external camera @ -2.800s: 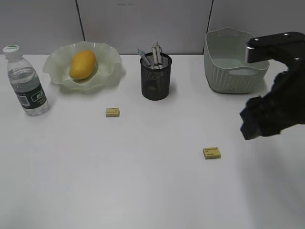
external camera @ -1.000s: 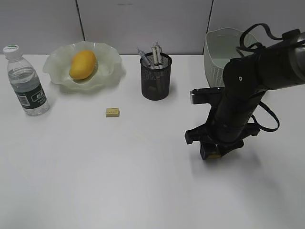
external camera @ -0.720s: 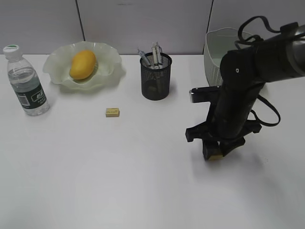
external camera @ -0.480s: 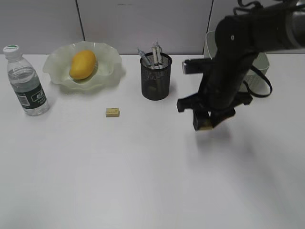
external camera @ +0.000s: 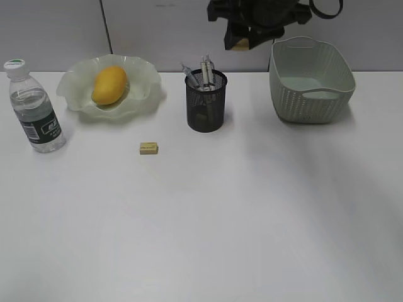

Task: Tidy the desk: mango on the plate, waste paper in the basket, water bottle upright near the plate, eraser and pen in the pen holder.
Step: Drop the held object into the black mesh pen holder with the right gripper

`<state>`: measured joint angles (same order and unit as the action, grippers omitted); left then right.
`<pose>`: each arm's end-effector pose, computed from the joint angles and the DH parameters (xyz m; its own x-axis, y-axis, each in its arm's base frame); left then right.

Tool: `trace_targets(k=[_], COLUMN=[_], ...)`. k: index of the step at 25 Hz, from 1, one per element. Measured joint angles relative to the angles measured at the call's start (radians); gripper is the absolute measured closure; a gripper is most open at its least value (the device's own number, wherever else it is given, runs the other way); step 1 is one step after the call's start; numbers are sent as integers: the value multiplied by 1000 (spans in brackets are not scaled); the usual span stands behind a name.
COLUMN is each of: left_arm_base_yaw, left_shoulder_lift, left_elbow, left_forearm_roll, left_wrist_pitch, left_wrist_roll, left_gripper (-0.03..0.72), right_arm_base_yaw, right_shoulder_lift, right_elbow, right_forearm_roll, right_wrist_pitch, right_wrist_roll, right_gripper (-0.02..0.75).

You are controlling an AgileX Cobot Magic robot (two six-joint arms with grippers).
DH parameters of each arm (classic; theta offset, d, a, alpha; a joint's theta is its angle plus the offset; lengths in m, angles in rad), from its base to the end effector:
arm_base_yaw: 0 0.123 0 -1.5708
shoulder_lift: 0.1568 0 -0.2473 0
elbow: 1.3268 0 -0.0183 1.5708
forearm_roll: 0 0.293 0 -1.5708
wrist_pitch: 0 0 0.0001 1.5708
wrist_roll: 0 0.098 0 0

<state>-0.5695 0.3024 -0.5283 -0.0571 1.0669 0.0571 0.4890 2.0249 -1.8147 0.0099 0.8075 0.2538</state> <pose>0.1008 -0.0703 0.2733 -0.5589 0.3928 -0.7303 0.5860 0.8102 -0.0126 0.4352 0.2324 0.2291 -0.8060 -0.1370 -0.5758 -0.2751 0.9481 0.1595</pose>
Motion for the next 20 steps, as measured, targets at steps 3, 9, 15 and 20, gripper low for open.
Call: trace_targets(k=[3, 9, 15, 20], left_arm_base_yaw=[0, 0, 0, 0], left_shoulder_lift=[0, 0, 0, 0], left_elbow=[0, 0, 0, 0], left_forearm_roll=[0, 0, 0, 0], left_wrist_pitch=[0, 0, 0, 0], left_wrist_roll=[0, 0, 0, 0], left_gripper=[272, 272, 274, 274], right_arm_base_yaw=[0, 0, 0, 0], right_shoulder_lift=[52, 177, 286, 328], right_elbow=[-87, -158, -192, -194], right_forearm_roll=[0, 2, 4, 3], right_wrist_pitch=[-11, -64, -136, -178], right_wrist_roll=[0, -2, -4, -11], right_gripper=[419, 419, 419, 421])
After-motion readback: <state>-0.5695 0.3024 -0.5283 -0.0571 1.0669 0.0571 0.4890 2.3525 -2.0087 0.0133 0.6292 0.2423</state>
